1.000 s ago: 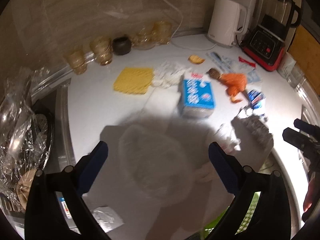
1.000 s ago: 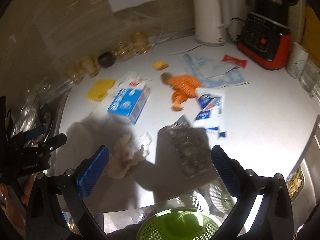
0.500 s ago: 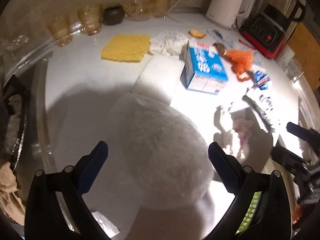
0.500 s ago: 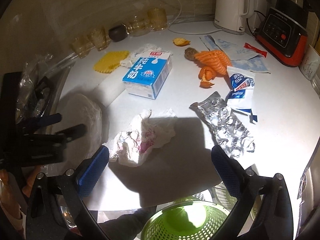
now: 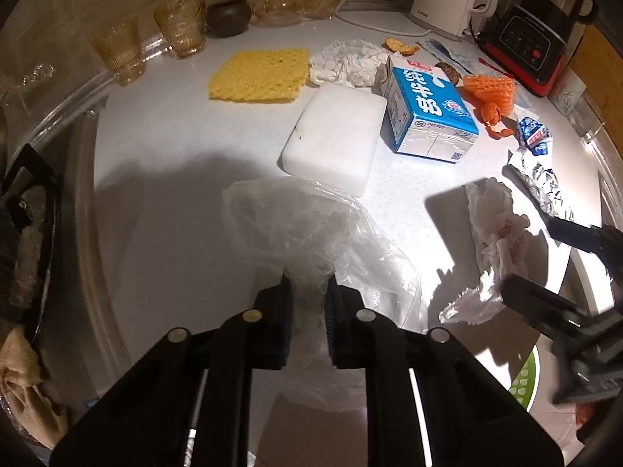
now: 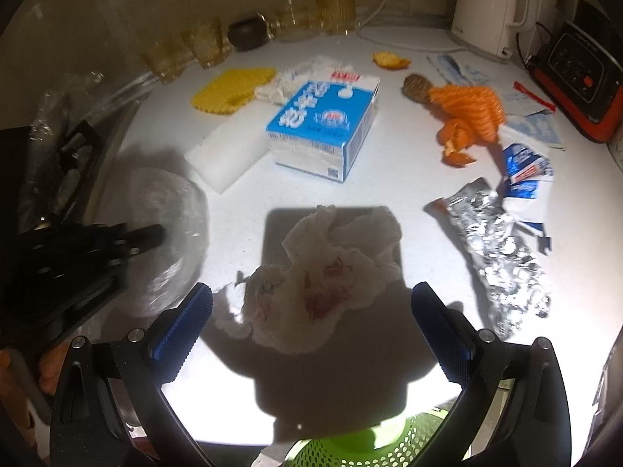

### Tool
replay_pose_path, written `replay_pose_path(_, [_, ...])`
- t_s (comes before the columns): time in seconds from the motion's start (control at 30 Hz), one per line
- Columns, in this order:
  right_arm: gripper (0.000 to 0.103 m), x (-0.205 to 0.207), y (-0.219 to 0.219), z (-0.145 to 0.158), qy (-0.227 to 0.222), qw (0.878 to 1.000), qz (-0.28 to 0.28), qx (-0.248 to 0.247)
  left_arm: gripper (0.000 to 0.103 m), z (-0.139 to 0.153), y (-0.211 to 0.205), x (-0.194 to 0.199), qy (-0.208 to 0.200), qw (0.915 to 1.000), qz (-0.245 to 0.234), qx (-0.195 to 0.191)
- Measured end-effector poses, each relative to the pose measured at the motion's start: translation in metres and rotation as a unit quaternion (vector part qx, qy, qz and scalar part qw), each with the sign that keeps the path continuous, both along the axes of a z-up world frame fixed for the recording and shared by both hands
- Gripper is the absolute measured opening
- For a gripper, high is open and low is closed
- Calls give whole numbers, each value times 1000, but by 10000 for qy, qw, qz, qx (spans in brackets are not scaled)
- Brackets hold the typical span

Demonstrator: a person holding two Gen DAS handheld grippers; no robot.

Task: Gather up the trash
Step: 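Carry bag and tissue over the green basket and open both tools to drop them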

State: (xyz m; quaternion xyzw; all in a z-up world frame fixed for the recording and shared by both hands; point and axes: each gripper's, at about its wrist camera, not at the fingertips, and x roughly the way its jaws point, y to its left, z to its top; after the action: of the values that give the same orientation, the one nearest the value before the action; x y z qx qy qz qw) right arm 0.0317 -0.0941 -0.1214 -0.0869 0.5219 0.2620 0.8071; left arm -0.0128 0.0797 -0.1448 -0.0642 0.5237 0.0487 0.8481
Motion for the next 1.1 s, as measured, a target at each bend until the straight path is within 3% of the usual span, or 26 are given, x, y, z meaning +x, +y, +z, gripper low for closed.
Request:
replay_pose_path(0.1, [101,1,7,-8,-24,10000,15,-84,12,10,1,-9,-158,9998,-64,-68])
replay_pose_path(0.13, [96,0,9,-10,-72,9999,21,-130,12,15,2,-12,-220,9997,-99,-94])
replay_pose_path(0.23, [65,0,12,-15,-16,9998,76,-175,12,30,3,-21,-425,9989,-191,-72])
replay_pose_path(0.3, [53,0,8,-17,77,10000,26,-51,12,37,3,-25,-508,9984,-255,-67])
replay_pose_path(0.37, [30,-1,4,-16,118,9999,-33,41,12,44,4,-29,-548,9979,-323,-86])
replay_pose_path(0.5, [25,-6,-16,-9,346,9981,-315,411,12,58,-5,-37,-651,9956,-664,-115])
replay_pose_path(0.67, [25,-40,-66,26,61,9949,-843,548,12,70,-48,-52,-626,9839,-1640,-329])
replay_pose_path(0.8, [25,-84,-129,59,-203,9860,-1600,424,13,68,-110,-72,-436,9567,-2814,-600])
replay_pose_path(0.9, [25,-113,-166,66,-236,9781,-2047,298,13,56,-156,-88,-234,9358,-3458,-645])
replay_pose_path(1.1, [26,-167,-239,57,-39,9662,-2571,191,13,18,-226,-102,377,9129,-3980,-826])
